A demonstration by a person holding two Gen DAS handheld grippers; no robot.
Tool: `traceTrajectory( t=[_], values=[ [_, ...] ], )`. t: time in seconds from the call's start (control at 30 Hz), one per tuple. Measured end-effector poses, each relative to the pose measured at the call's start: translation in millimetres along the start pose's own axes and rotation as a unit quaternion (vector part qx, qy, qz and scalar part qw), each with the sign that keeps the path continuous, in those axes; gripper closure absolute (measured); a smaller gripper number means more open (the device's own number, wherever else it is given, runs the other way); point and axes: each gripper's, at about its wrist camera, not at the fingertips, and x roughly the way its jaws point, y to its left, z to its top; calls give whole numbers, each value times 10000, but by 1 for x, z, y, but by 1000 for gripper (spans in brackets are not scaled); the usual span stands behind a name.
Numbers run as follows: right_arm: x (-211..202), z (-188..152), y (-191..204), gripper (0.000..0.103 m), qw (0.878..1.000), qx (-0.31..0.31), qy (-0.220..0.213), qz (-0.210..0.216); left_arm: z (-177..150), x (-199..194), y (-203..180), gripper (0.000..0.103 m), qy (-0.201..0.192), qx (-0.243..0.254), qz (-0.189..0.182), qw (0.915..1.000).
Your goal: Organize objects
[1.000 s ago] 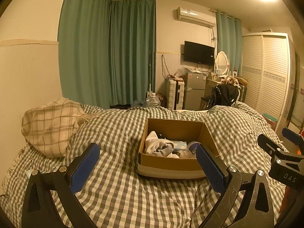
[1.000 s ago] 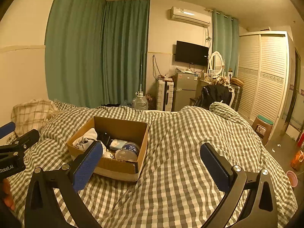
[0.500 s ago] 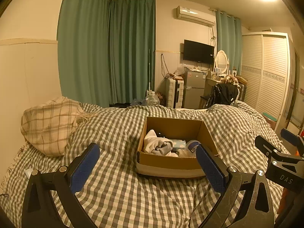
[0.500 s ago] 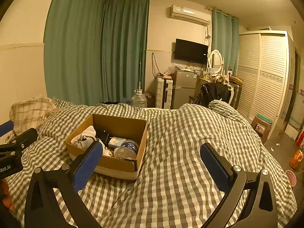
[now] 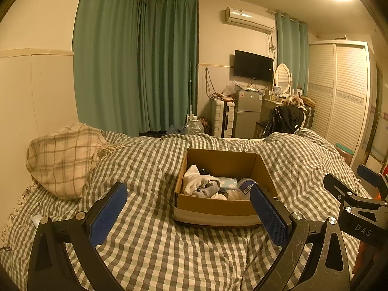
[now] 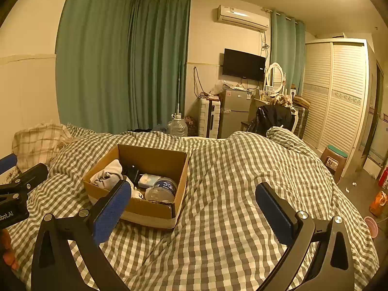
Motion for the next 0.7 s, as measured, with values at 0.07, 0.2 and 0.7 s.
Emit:
traceTrajectory(
  t=[0.07, 0.2, 0.7],
  values=[
    [0, -1, 0, 0, 10000, -8, 4, 2, 0, 0, -1, 0, -3, 8, 11, 10000],
    [2, -2, 1, 0, 10000, -16, 24, -5, -1, 0, -2, 0, -6, 32, 42, 10000],
    [3, -4, 2, 0, 10000, -21, 62, 12, -1, 1, -2, 0, 13, 41, 85, 10000]
  ],
)
